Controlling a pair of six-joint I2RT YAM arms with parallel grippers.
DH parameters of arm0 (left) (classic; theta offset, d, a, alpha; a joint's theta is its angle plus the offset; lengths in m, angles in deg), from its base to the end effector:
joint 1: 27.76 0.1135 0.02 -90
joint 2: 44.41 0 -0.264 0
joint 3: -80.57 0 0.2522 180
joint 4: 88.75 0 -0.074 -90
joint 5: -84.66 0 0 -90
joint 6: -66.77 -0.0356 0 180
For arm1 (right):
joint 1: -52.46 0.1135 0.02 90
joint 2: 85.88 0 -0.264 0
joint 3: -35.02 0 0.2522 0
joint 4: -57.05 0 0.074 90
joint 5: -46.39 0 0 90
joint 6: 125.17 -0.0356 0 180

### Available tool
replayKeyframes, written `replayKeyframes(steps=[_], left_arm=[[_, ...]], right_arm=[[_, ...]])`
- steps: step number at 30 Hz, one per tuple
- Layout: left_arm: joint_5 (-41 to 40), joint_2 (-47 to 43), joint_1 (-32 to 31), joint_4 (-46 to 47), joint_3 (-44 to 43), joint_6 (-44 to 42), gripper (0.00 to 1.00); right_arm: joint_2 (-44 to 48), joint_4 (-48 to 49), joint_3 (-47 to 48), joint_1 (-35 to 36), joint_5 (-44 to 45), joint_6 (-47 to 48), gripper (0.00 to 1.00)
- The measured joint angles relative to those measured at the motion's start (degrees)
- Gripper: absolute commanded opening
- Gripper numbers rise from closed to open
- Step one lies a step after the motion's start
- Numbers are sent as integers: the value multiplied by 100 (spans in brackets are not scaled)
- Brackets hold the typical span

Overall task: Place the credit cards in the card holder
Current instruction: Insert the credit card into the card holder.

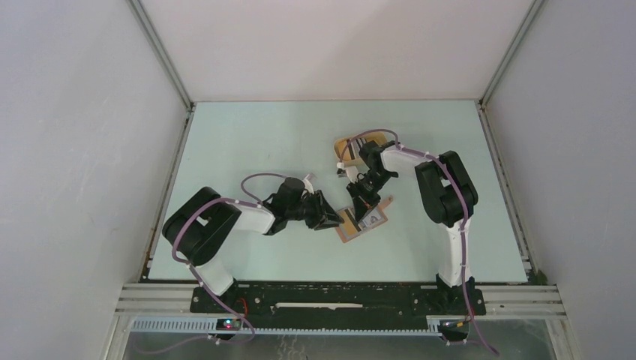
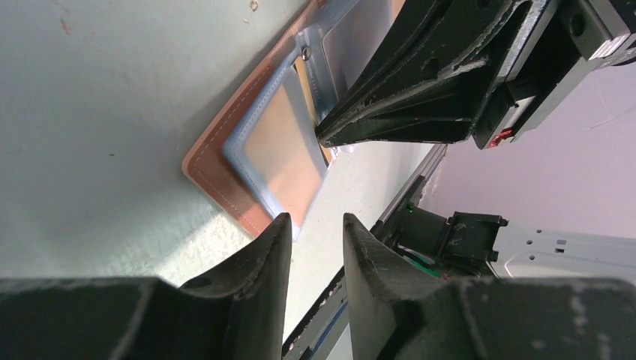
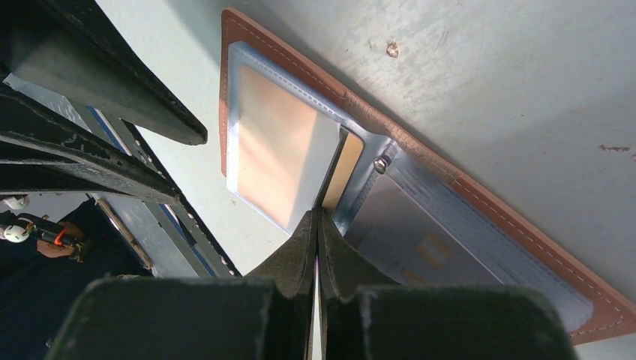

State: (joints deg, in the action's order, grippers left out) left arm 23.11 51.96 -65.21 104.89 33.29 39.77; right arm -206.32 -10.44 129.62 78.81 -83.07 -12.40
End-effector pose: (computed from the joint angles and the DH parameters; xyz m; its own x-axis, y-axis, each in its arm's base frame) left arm 0.2280 -0.1960 0.1242 -0.9599 -0.2516 -0.1236 -0.0277 0.5240 -0.8513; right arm 0.3259 0.1866 0.1299 -0.7050 -0.6827 -0.1920 -0.6317 0.4815 0.6075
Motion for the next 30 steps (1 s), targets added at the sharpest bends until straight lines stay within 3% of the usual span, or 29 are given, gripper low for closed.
replayKeyframes(steps=[15, 30], left_arm=[[-52, 20, 0, 59, 0, -2, 35], [-262, 17, 4, 68, 85, -2, 37]], right_arm=[[76, 4, 0, 0, -330, 157, 8], [302, 802, -11, 234, 533, -348, 6]])
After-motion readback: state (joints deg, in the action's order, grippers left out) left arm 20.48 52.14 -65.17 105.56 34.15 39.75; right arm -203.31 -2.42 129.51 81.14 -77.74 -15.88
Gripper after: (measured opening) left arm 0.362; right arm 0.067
